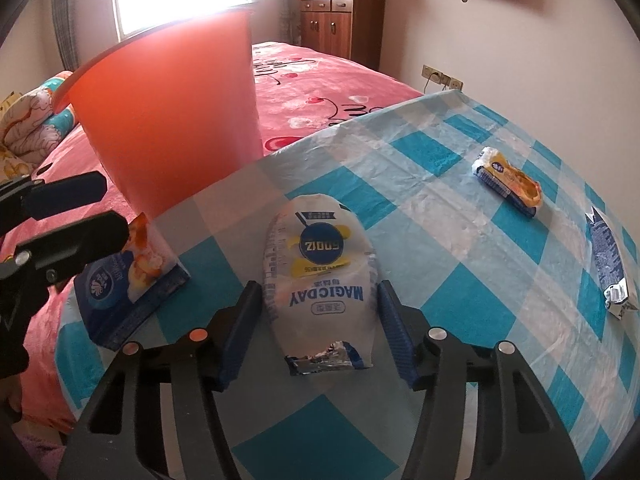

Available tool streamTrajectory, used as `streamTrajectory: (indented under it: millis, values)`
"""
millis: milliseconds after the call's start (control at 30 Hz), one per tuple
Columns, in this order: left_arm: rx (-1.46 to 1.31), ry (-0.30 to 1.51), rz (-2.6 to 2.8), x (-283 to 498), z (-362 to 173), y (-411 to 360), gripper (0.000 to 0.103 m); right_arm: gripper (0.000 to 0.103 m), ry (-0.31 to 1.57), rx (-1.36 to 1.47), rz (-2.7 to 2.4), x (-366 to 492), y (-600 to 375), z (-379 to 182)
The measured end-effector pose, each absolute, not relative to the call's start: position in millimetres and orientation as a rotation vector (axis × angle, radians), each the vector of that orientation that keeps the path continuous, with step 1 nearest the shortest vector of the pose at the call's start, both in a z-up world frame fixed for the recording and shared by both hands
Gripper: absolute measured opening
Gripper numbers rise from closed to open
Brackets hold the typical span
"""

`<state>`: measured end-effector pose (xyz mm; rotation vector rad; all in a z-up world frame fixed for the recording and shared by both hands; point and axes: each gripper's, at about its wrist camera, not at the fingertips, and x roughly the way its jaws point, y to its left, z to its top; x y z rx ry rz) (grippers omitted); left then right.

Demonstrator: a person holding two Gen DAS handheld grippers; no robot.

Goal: Collect trash
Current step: 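Grasp the white Magicday bread bag with the right tool while the left tool holds the Vinda pack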

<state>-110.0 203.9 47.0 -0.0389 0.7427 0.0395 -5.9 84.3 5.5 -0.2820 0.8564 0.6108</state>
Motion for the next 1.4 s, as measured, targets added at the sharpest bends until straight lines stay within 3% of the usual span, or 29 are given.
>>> streamTrajectory:
  millis: [167, 300, 800, 900, 1033, 1400]
  values:
    - [-0.063, 0.767, 0.017, -110, 38, 208, 0.053, 0.058, 0.857, -0.279, 0.611, -5, 85, 5]
    - [-0.106, 0.788, -0.015, -110, 27, 214, 0.063, 0.058, 0.858, -0.271, 0.610, -5, 84, 5]
    - [-0.080, 0.854, -0.050, -97, 4, 202, 0.072, 0.058, 0.876, -0.136, 0.614, 4, 64, 7]
    - [-0.066, 0.856, -0.038, -96, 5, 200, 0.070, 0.058, 0.880, -0.099, 0.616, 6, 59, 8]
    - [-0.070, 0.850, 0.000, -95, 5, 202, 0.053, 0.058, 0.883, -0.076, 0.624, 7, 56, 8]
    - [-0.076, 0.859, 0.026, -94, 8, 196, 0.053, 0.058, 0.867, -0.043, 0.614, 4, 48, 11]
